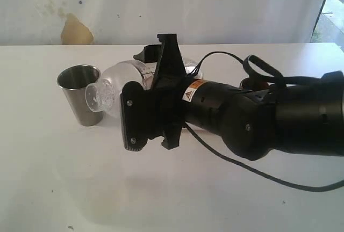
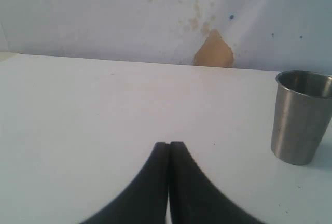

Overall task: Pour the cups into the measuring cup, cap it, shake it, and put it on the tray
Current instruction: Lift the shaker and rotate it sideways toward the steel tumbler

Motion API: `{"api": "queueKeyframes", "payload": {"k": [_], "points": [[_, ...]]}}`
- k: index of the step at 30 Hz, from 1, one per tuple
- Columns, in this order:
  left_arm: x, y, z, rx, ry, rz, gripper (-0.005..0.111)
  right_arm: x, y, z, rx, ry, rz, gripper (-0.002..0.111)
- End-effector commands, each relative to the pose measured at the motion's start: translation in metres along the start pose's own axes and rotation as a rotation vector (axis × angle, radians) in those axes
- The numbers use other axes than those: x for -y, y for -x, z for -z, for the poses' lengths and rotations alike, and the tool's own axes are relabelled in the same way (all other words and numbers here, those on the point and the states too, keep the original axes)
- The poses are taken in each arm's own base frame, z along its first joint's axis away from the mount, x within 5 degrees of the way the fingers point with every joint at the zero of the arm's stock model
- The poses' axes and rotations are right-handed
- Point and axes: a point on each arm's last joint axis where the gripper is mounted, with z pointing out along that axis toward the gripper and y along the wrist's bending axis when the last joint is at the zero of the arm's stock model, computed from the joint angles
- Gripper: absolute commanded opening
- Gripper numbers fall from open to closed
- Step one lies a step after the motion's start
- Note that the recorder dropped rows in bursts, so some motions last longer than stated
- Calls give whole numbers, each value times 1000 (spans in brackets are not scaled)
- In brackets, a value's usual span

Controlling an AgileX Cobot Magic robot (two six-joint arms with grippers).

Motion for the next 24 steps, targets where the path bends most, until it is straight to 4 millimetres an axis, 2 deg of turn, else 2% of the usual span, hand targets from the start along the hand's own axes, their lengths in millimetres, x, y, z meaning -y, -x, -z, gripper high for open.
{"api": "queueKeyframes", "payload": {"k": [1, 15, 24], "points": [[0, -2, 0, -2, -2, 6, 0, 16, 2, 2, 3, -129, 64, 0], [0, -2, 0, -2, -2, 6, 0, 16, 5, 2, 27, -131, 161, 0], [0, -2, 0, -2, -2, 6, 0, 6, 3, -9, 22, -110, 248, 0]]}}
